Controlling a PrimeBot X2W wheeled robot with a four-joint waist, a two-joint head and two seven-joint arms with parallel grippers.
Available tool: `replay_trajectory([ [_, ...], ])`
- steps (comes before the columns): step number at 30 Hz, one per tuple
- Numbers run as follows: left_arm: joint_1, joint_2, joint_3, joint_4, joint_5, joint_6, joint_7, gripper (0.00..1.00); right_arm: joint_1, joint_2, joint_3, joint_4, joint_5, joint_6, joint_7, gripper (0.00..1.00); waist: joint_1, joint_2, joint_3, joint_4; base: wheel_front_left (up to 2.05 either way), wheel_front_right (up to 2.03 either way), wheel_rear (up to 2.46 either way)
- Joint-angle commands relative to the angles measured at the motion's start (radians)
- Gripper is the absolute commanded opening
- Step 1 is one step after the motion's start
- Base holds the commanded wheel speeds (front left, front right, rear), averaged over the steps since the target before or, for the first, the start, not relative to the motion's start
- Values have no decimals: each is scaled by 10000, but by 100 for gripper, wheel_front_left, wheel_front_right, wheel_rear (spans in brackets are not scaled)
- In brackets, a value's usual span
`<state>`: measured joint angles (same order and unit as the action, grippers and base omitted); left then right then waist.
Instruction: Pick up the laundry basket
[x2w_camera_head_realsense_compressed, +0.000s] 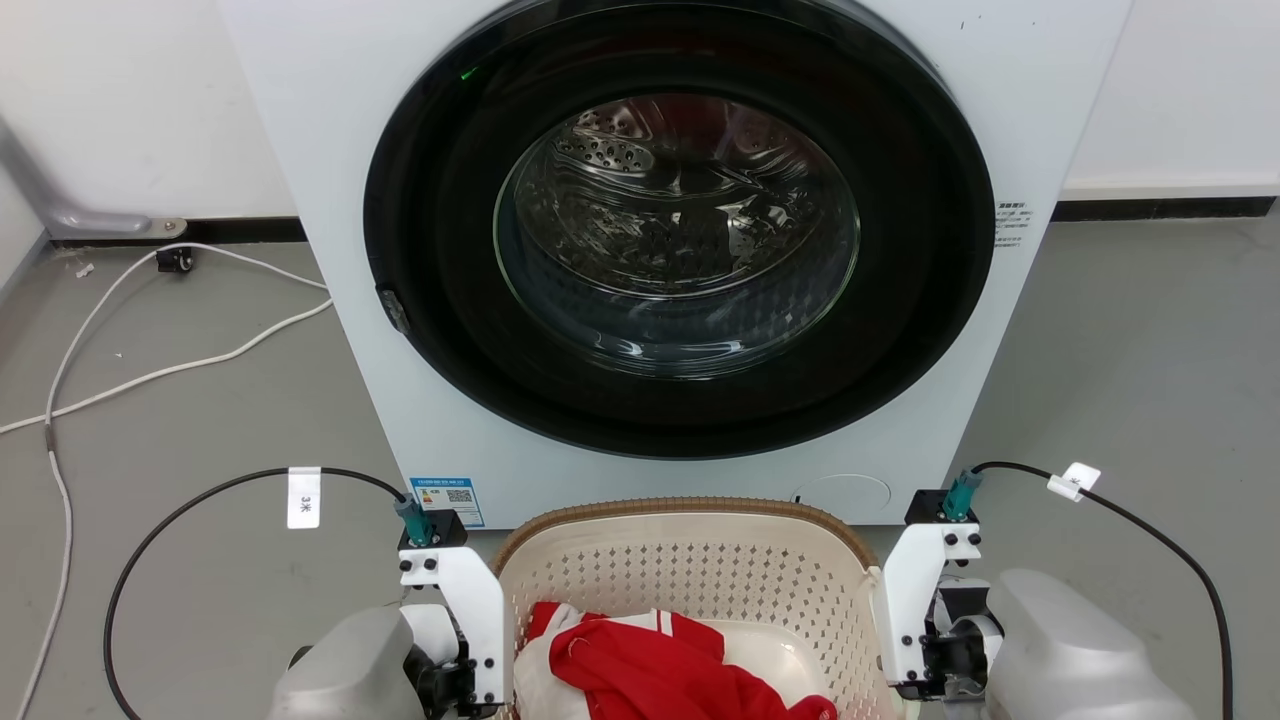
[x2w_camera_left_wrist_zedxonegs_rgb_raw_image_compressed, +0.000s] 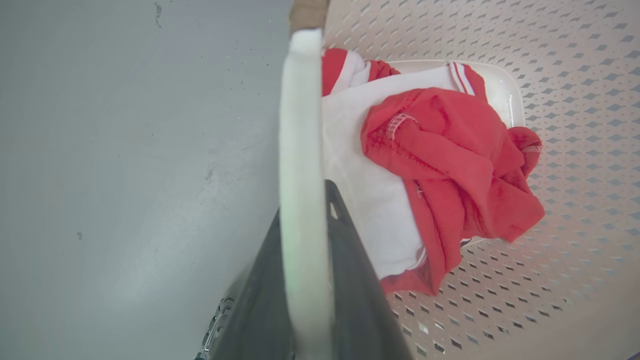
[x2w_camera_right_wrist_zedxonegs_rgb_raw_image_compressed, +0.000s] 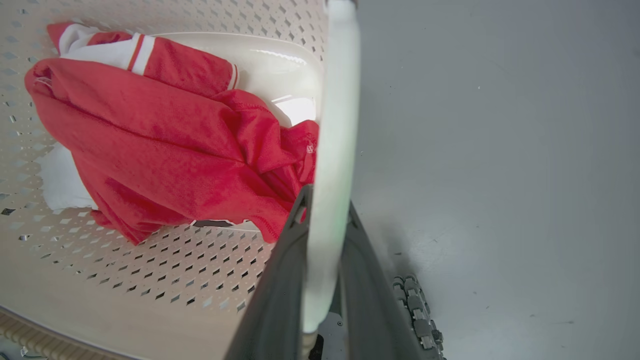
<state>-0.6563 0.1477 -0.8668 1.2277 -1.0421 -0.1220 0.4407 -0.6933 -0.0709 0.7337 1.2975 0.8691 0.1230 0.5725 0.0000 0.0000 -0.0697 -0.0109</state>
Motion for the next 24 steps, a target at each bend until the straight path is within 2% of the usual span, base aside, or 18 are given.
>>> replay_trajectory([
  [1, -140, -404, -62, -235, -113, -156, -48, 0, -4, 377, -28, -155, -35, 140, -10, 0, 0, 0, -1, 3, 0, 0, 0],
  [24, -297, -448, -453, -207, -477, -157, -209, 0, -101, 379, -110, -154, -268, 141, -353, 0, 0, 0, 138, -9, 0, 0, 0],
])
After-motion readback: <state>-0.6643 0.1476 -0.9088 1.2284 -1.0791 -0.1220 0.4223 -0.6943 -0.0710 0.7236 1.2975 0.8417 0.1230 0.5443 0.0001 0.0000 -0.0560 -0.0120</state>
